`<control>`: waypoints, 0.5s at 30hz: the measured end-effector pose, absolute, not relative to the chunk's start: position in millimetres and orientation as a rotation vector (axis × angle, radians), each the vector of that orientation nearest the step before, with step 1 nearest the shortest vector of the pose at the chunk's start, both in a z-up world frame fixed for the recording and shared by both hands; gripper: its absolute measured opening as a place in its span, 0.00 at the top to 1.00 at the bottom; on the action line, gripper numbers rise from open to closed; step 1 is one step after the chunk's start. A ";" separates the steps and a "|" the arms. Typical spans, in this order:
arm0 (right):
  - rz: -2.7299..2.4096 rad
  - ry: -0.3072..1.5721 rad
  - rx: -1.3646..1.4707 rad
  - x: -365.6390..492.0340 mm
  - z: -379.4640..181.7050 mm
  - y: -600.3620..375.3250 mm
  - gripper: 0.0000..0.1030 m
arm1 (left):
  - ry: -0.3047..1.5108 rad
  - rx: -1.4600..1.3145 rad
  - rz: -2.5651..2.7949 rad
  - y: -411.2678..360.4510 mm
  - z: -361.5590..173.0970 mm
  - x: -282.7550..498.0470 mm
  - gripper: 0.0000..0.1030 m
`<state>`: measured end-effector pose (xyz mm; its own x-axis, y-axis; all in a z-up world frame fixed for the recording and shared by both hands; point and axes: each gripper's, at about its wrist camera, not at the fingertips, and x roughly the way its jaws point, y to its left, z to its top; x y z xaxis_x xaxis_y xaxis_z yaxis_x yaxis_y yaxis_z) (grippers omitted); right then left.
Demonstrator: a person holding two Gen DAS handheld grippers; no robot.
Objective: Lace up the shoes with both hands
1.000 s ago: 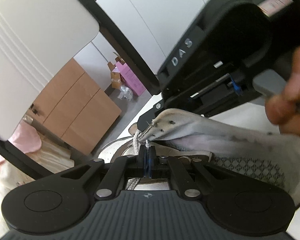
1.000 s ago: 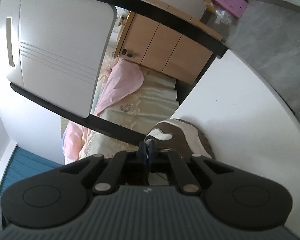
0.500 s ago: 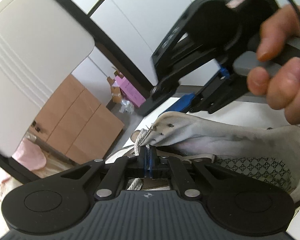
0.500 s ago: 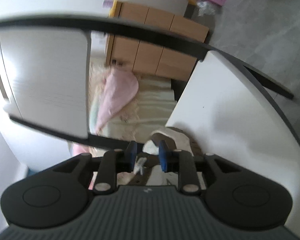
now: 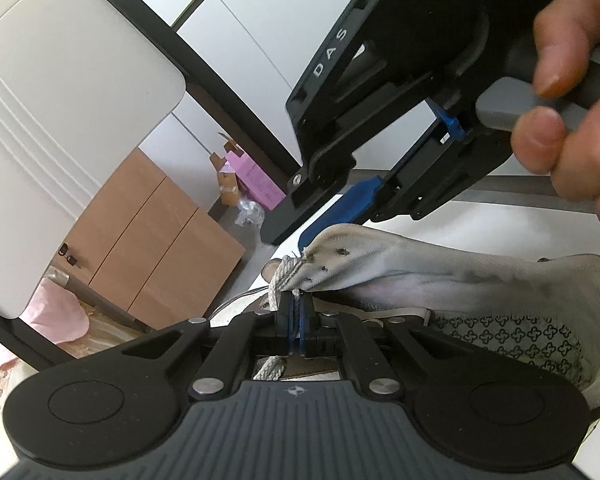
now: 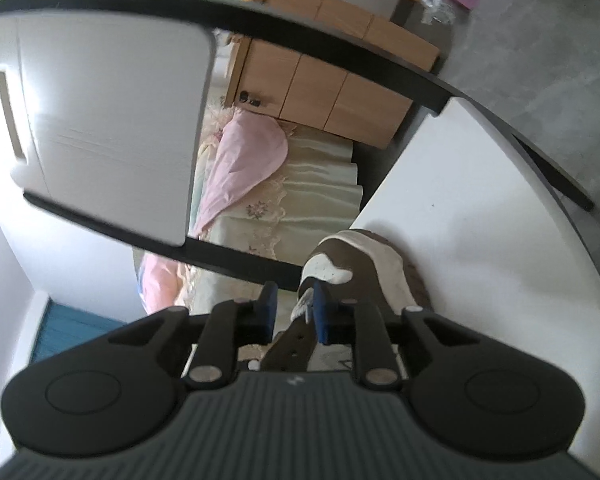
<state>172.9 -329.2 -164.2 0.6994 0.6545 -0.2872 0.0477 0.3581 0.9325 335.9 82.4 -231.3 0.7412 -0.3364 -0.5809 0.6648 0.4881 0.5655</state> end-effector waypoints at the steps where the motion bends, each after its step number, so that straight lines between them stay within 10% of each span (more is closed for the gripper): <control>1: 0.431 0.729 1.121 173.0 -163.0 -325.9 0.80 | 0.425 0.863 -0.631 75.3 -232.2 341.6 0.97; 15: 0.321 0.582 1.093 144.4 -167.9 -301.6 0.98 | 0.450 0.832 -0.610 -16.7 -222.3 359.5 0.97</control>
<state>144.4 -301.6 -167.9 0.8078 0.5172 -0.2827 0.0363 0.4351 0.8997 359.5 -16.7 -222.3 0.7416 -0.3206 -0.5892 0.6575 0.5215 0.5438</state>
